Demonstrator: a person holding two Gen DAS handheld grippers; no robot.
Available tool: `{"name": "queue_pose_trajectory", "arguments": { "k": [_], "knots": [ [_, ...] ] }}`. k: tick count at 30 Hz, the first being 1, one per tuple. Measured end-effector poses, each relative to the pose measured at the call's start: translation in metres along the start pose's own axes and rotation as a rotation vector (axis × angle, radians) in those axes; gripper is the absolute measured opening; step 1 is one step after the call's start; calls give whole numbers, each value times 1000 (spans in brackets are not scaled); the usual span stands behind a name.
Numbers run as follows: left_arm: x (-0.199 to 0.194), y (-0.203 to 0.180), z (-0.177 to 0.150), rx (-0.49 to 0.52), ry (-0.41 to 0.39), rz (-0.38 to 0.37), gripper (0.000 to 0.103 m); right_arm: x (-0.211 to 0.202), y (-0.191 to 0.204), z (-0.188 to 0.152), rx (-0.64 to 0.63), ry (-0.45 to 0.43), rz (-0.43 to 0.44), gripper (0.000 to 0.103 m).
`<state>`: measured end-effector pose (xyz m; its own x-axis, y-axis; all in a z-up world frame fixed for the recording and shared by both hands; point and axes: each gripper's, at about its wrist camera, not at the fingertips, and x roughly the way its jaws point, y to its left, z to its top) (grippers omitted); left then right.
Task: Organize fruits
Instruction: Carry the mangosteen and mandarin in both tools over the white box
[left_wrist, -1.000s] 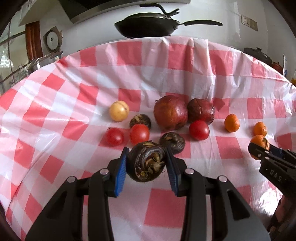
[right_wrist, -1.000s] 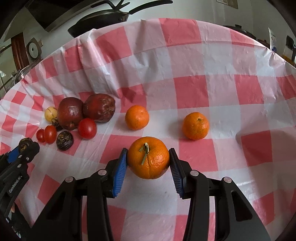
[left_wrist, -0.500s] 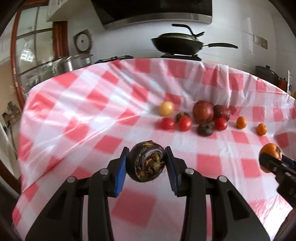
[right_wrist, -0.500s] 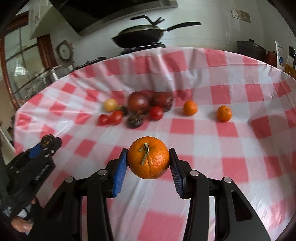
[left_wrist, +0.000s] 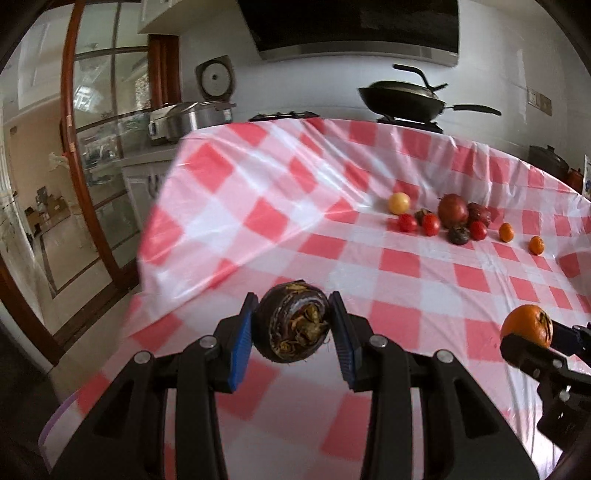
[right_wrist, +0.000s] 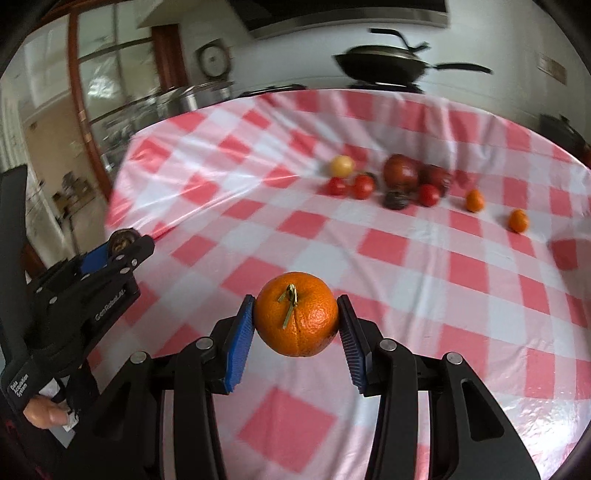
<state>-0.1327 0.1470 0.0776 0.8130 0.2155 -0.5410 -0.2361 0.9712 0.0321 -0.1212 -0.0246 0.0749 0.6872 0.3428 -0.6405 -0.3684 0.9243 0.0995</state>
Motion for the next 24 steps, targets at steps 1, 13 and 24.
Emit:
{"name": "queue_pose_trajectory", "arguments": {
  "k": [1, 13, 24],
  "knots": [
    [-2, 7, -1, -5, 5, 1, 39, 0, 8, 0, -16, 3, 9, 44],
    [-24, 101, -38, -82, 63, 96, 39, -4, 108, -22, -214, 57, 133, 44],
    [-42, 188, -93, -159, 152, 224, 39, 2, 195, -49, -410, 111, 245, 44]
  ]
}}
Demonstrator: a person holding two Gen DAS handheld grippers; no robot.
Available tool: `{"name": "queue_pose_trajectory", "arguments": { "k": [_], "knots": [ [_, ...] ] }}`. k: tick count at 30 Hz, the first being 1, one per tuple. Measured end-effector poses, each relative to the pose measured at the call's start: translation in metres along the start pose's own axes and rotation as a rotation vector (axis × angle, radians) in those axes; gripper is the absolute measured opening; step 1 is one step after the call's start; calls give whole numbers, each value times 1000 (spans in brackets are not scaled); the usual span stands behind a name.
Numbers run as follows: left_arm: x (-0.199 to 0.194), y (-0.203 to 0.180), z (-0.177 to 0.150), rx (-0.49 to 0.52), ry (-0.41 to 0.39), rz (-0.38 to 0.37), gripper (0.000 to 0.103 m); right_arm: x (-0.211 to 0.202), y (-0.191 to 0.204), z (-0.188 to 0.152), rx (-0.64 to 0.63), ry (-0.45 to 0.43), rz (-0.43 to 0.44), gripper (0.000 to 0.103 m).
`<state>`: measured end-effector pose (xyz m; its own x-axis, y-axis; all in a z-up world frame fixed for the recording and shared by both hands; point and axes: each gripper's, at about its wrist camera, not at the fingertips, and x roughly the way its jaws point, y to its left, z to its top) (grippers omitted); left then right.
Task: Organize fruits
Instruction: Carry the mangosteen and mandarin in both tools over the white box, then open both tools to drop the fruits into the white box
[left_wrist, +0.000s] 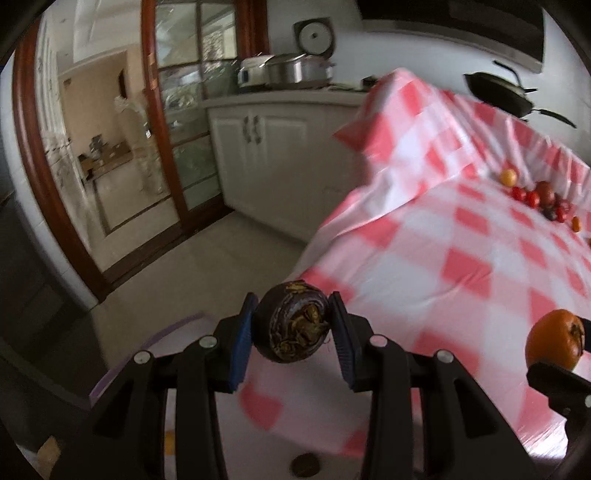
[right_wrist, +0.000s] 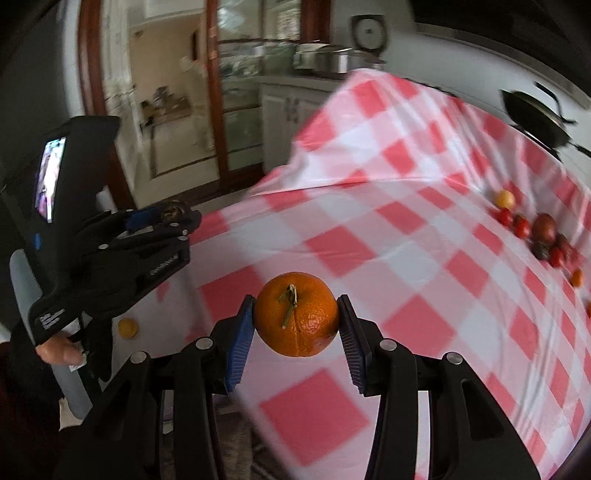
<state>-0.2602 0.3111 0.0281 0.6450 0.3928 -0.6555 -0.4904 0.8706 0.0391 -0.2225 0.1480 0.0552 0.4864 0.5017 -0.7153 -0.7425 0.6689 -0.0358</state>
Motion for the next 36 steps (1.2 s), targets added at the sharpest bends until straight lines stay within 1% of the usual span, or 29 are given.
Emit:
{"name": "queue_pose_trajectory", "arguments": {
  "k": [3, 6, 10, 15, 17, 19, 20, 23, 24, 28, 32, 36],
  "knots": [
    [6, 22, -13, -24, 45, 22, 39, 9, 25, 0, -62, 21, 42, 44],
    [13, 42, -31, -37, 83, 60, 40, 18, 53, -3, -139, 39, 84, 44],
    [27, 67, -50, -75, 148, 93, 40, 35, 86, -11, -227, 84, 129, 44],
    [46, 86, -67, -100, 213, 130, 40, 63, 116, -27, -306, 162, 169, 44],
    [54, 91, -72, -103, 247, 138, 40, 79, 126, -35, -331, 206, 184, 44],
    [66, 95, -79, -101, 304, 156, 40, 94, 132, -42, -344, 250, 196, 44],
    [77, 98, -84, -102, 353, 168, 40, 107, 136, -47, -352, 286, 203, 44],
    [99, 110, -99, -143, 476, 157, 40, 133, 145, -56, -375, 350, 201, 44],
    [107, 111, -102, -148, 505, 158, 40, 144, 149, -59, -383, 376, 201, 44],
    [127, 124, -115, -183, 590, 174, 40, 165, 162, -65, -424, 415, 189, 44],
    [139, 129, -123, -181, 619, 199, 40, 171, 172, -73, -454, 434, 188, 44],
    [146, 131, -129, -178, 628, 217, 40, 176, 173, -75, -448, 453, 189, 45]
  ]
}}
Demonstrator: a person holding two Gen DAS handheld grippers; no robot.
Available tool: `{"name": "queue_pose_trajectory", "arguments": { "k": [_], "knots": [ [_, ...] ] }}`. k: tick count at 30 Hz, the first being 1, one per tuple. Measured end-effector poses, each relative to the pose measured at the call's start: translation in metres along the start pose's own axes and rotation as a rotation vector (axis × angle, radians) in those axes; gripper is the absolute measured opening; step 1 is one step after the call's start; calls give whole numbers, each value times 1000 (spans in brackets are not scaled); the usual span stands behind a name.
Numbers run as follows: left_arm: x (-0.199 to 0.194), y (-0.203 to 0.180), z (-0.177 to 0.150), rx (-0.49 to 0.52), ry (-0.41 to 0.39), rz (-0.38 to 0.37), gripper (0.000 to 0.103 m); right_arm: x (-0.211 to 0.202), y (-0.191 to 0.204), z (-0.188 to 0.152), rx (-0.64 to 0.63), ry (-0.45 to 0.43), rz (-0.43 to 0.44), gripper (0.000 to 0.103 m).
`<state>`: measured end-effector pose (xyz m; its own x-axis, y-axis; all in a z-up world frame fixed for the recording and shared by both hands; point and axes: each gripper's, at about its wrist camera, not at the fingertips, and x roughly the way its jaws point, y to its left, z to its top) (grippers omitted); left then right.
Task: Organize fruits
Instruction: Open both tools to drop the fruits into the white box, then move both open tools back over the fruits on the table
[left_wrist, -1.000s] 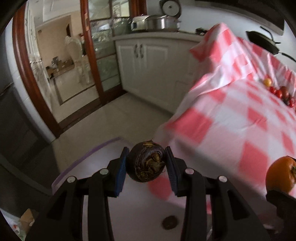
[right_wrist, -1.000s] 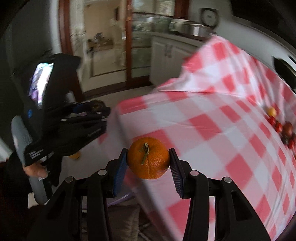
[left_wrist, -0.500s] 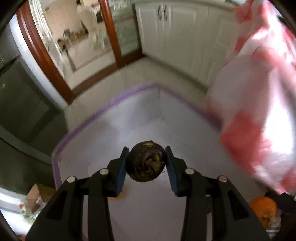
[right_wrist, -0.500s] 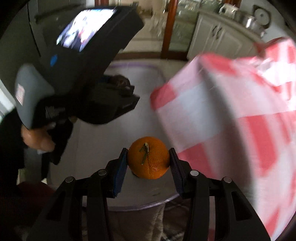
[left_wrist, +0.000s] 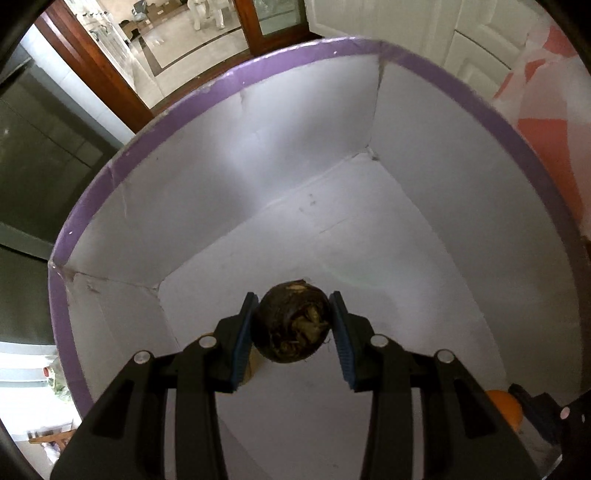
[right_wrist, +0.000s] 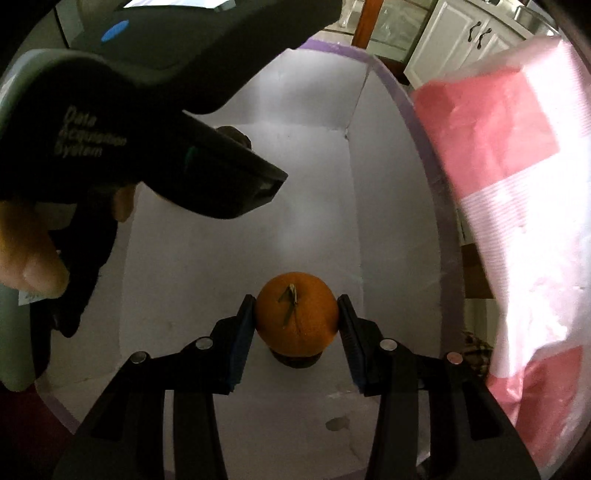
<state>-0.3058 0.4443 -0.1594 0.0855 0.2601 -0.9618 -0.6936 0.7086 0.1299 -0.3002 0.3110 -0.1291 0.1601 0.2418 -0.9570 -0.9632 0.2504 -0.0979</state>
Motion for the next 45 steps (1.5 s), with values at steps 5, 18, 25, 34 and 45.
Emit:
{"name": "queue_pose_trajectory", "arguments": {
  "k": [5, 18, 25, 34, 45],
  "knots": [
    [1, -1, -3, -12, -21, 8, 64, -7, -1, 3, 16, -16, 15, 55],
    [-121, 0, 12, -100, -471, 32, 89, -147, -19, -24, 10, -343, 60, 76],
    [-241, -90, 19, 61, -794, -85, 101, -250, -108, -105, 220, -596, -113, 87],
    [-320, -324, -10, 395, -902, -377, 101, -282, -291, -278, 770, -618, -418, 87],
    [-324, -573, -13, 564, -873, -503, 101, -252, -521, -440, 1410, -476, -655, 82]
  ]
}}
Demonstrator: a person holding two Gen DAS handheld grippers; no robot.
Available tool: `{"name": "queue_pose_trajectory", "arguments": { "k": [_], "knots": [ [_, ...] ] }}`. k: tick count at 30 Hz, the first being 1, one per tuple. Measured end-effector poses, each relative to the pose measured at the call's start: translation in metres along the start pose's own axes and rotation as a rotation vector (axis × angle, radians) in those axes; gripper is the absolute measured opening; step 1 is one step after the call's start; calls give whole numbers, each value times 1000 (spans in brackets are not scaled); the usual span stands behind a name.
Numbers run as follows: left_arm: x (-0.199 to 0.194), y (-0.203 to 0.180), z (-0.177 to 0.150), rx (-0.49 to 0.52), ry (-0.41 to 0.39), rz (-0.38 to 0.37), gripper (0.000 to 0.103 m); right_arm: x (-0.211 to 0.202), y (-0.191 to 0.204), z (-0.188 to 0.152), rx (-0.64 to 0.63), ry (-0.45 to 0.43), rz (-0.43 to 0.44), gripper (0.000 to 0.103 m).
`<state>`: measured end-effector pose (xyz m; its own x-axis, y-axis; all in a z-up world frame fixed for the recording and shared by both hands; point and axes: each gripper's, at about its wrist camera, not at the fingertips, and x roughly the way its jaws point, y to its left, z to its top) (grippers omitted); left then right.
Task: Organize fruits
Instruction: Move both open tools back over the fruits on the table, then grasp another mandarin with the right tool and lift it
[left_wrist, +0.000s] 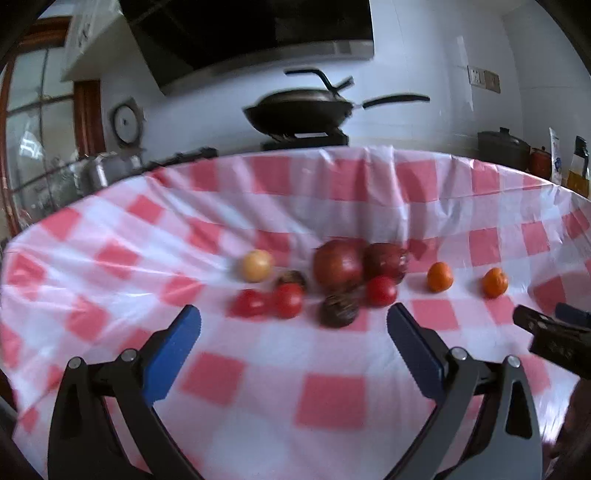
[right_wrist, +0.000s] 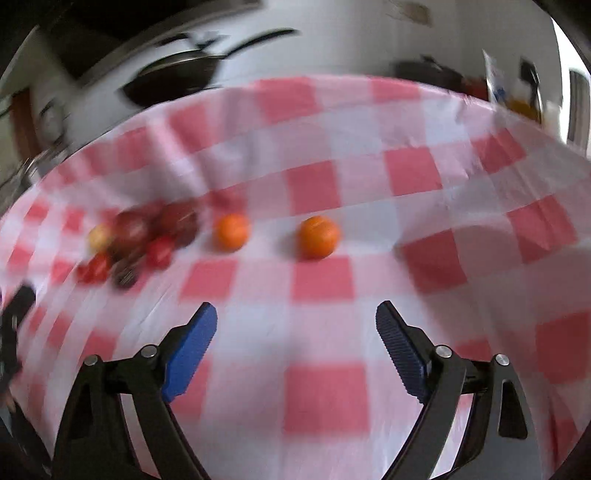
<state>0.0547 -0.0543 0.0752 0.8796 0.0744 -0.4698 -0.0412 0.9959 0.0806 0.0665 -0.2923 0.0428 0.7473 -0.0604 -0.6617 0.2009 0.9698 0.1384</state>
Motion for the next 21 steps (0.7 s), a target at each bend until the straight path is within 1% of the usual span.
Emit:
{"name": "queue_pose_trajectory", "arguments": {
  "k": [2, 4, 8, 10, 13, 16, 21],
  "knots": [
    [11, -3, 2, -17, 22, -26, 101, 18, 1, 13, 13, 7, 5, 81],
    [30, -8, 5, -20, 51, -54, 101, 32, 6, 23, -1, 18, -9, 79],
    [43, -4, 2, -8, 75, -45, 101, 62, 22, 45, -67, 31, -73, 77],
    [50, -4, 5, -12, 86, -37, 101, 74, 26, 52, -76, 57, -80, 76],
    [52, -4, 9, 0, 76, -22, 101, 90, 34, 54, -103, 107, -82, 75],
    [55, 0, 10, -3, 90, -20, 101, 93, 37, 55, -116, 107, -89, 74],
    [58, 3, 7, -6, 116, -25, 101, 100, 31, 57, -86, 132, -105, 73]
  ]
}}
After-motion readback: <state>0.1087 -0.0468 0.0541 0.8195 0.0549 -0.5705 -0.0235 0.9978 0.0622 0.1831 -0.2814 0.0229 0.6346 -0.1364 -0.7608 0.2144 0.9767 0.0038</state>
